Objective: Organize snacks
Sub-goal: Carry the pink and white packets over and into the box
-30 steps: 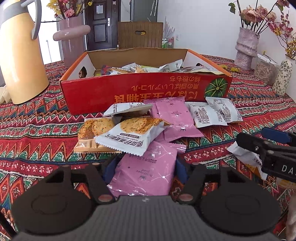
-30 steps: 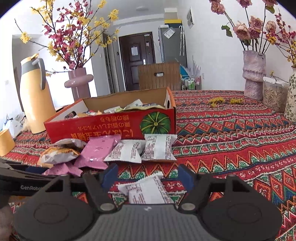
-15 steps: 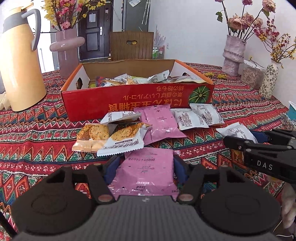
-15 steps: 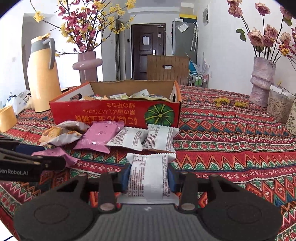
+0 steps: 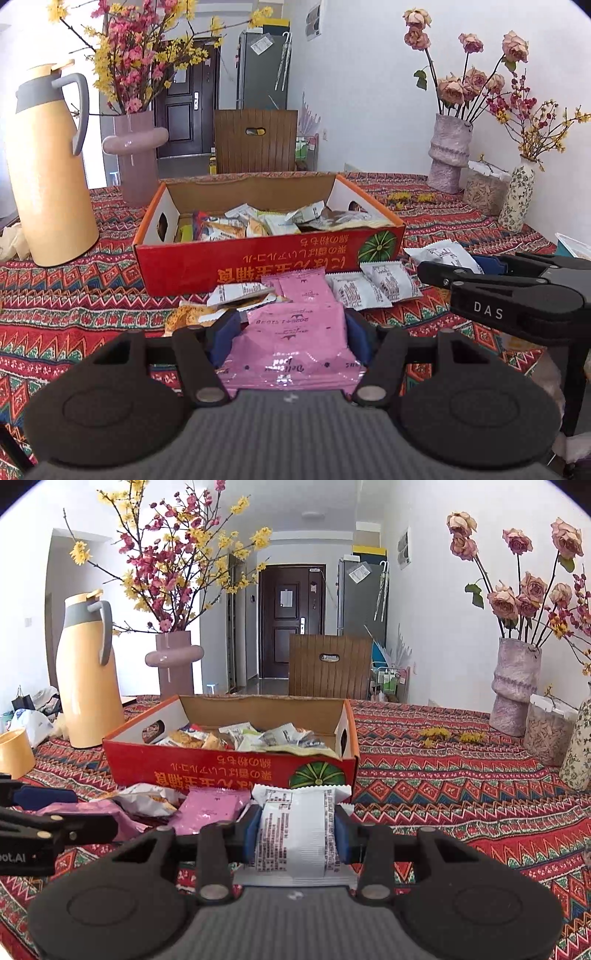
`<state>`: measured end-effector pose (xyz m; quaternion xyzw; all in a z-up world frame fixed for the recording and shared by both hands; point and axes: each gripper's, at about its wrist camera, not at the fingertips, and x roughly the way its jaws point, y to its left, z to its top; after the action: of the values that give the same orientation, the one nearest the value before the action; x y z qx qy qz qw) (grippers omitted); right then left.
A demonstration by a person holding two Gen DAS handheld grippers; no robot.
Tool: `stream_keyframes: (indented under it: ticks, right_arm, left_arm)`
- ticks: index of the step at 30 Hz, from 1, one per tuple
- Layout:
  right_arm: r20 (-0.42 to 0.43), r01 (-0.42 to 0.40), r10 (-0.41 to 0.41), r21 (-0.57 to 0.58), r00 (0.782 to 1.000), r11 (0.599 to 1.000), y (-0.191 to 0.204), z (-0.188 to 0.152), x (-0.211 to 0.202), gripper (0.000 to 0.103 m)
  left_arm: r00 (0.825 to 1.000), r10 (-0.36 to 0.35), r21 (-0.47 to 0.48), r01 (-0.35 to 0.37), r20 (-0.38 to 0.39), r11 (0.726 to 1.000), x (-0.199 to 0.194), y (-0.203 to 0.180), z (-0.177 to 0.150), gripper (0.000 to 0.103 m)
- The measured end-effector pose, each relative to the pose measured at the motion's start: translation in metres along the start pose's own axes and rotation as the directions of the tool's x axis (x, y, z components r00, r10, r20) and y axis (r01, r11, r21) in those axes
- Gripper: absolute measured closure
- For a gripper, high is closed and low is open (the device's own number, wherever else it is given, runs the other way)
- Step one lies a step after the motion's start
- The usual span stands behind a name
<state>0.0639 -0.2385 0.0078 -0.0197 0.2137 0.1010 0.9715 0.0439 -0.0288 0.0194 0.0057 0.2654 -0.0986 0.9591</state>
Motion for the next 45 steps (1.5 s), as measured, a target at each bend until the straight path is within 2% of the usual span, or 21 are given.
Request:
stream_keyframes:
  ticks: [11,20,29,35,39,43,45]
  right_arm:
    - [0.08,0.001,0.001,-0.017,0.997,1.0,0.009,0.032,0.009,0.064]
    - [0.122,0.009,-0.006,-0.024,0.993,1.0,0.017,0.059,0.036,0.064]
    - [0.109,0.022,-0.021,-0.005,0.994,1.0,0.021,0.089,0.084,0.064]
    - [0.091,0.044,-0.045,0.013,0.995,0.999,0.023,0.094,0.124,0.064]
    - [0.086,0.063,-0.065,0.037,0.994,0.997,0.02,0.085,0.145,0.064]
    - [0.081,0.065,-0.067,0.023,0.994,0.998,0.02,0.077,0.154,0.064]
    - [0.074,0.067,-0.068,0.018,0.995,0.998,0.022,0.074,0.156,0.064]
  left_arm:
    - [0.993,0.009,0.003,-0.009,0.116,1.0,-0.012,0.0,0.032,0.041]
    - [0.984,0.076,-0.038,-0.07,0.164,0.997,0.01,0.014,0.066,0.041]
    - [0.974,0.147,-0.085,-0.134,0.172,0.987,0.05,0.034,0.099,0.041]
    - [0.962,0.228,-0.127,-0.21,0.151,0.969,0.092,0.049,0.112,0.041]
    - [0.941,0.307,-0.138,-0.289,0.141,0.947,0.123,0.057,0.102,0.041]
    - [0.95,0.301,-0.14,-0.288,0.086,0.947,0.144,0.068,0.092,0.041]
    - [0.946,0.315,-0.137,-0.302,0.081,0.943,0.148,0.07,0.089,0.041]
